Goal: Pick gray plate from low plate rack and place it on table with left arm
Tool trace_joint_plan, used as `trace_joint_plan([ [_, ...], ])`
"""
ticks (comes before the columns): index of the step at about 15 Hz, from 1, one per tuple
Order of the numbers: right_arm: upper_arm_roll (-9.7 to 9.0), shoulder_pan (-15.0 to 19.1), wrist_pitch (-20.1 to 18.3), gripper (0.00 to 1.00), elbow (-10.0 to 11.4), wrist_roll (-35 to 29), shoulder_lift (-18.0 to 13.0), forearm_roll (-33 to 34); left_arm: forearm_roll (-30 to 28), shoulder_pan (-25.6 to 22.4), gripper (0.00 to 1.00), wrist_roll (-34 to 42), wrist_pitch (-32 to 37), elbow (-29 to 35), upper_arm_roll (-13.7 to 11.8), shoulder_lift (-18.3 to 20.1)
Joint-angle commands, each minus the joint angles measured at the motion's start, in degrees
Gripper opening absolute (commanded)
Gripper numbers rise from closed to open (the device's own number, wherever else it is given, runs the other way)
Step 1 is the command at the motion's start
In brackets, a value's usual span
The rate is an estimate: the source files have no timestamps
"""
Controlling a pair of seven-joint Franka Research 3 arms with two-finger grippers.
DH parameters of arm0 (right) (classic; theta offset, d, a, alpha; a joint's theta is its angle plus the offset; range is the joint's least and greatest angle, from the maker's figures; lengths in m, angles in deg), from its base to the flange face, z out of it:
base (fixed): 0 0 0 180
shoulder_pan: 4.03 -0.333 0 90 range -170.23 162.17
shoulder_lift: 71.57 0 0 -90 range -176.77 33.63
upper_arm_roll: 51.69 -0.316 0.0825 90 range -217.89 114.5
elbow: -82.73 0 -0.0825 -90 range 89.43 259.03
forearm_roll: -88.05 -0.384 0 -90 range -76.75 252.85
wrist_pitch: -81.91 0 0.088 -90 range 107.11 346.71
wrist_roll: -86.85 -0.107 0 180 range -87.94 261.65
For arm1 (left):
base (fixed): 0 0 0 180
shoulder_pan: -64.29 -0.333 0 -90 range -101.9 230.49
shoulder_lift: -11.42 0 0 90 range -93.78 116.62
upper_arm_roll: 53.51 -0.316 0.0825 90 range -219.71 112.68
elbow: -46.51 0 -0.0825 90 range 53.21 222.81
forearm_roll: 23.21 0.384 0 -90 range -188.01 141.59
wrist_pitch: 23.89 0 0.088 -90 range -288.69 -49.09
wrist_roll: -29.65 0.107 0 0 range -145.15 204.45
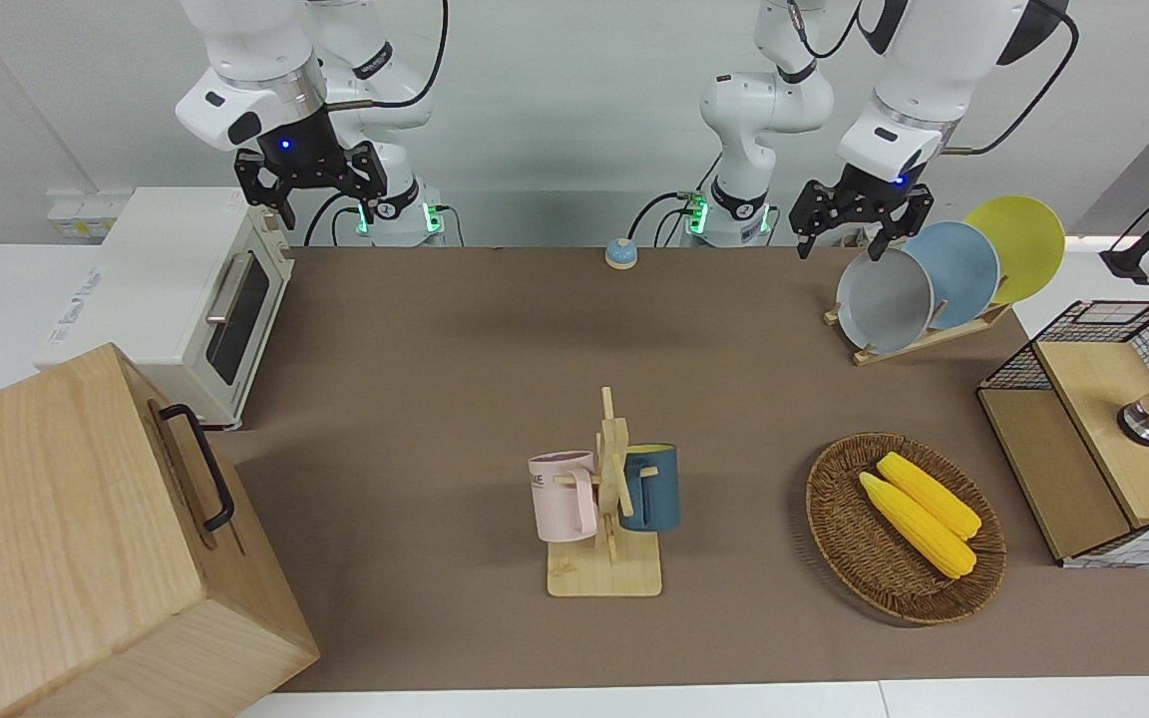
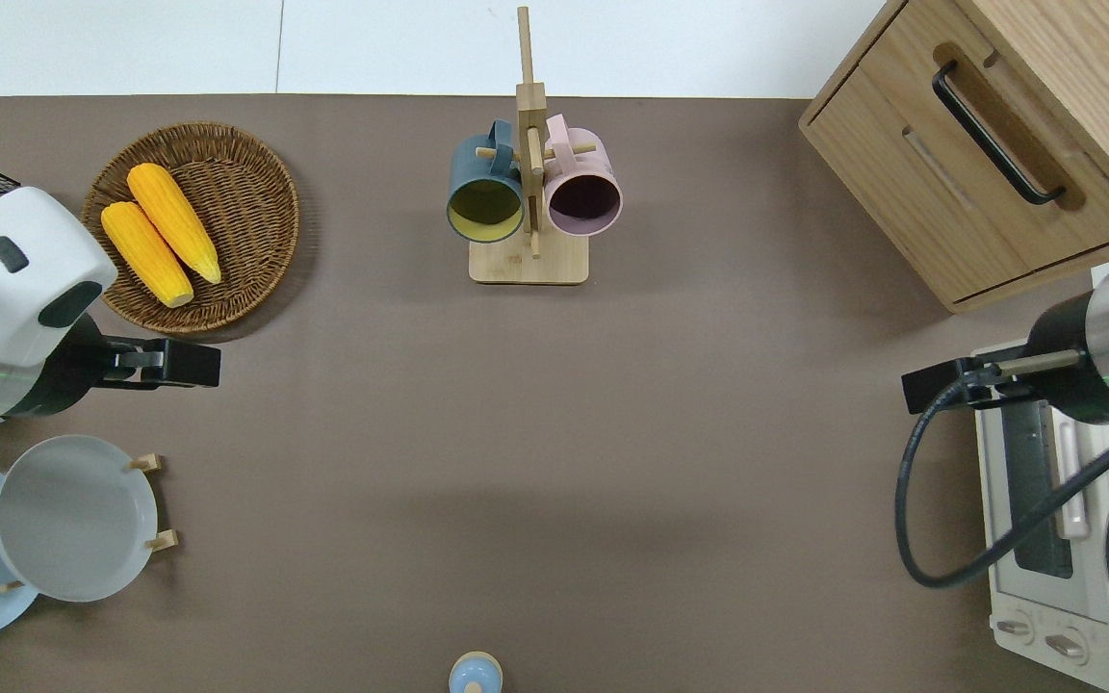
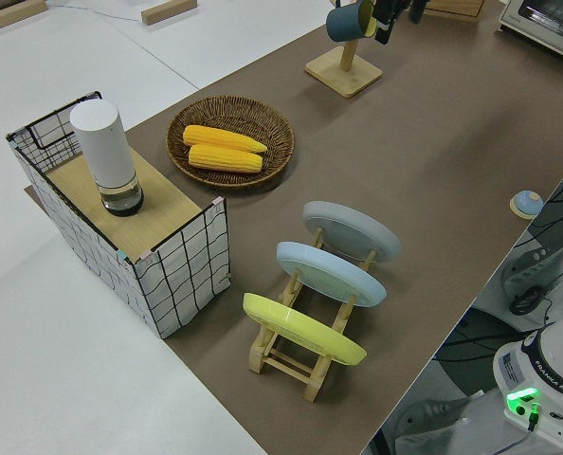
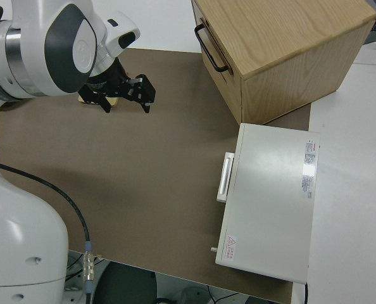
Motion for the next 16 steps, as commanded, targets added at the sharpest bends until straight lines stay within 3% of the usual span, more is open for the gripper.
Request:
trace_joint_plan([
  [1, -0.32, 0.6, -0.7, 0.990, -0.3, 0.1, -0.1, -0.6, 1.1, 0.9, 1.00, 0.0, 0.3, 0.5, 0.2, -0.2],
  [10, -0.32, 0.6, -0.7, 0.987, -0.3, 0.1, -0.1, -0.6, 1.2, 0.2, 1.00, -0.1, 0.6, 0.5, 0.0, -0.2],
  [16, -0.32, 0.6, -0.7, 0.990, -0.3, 0.1, -0.1, -0.6, 3.9, 0.1, 0.99, 2.5, 0.4, 0.5, -2.2, 0.2],
])
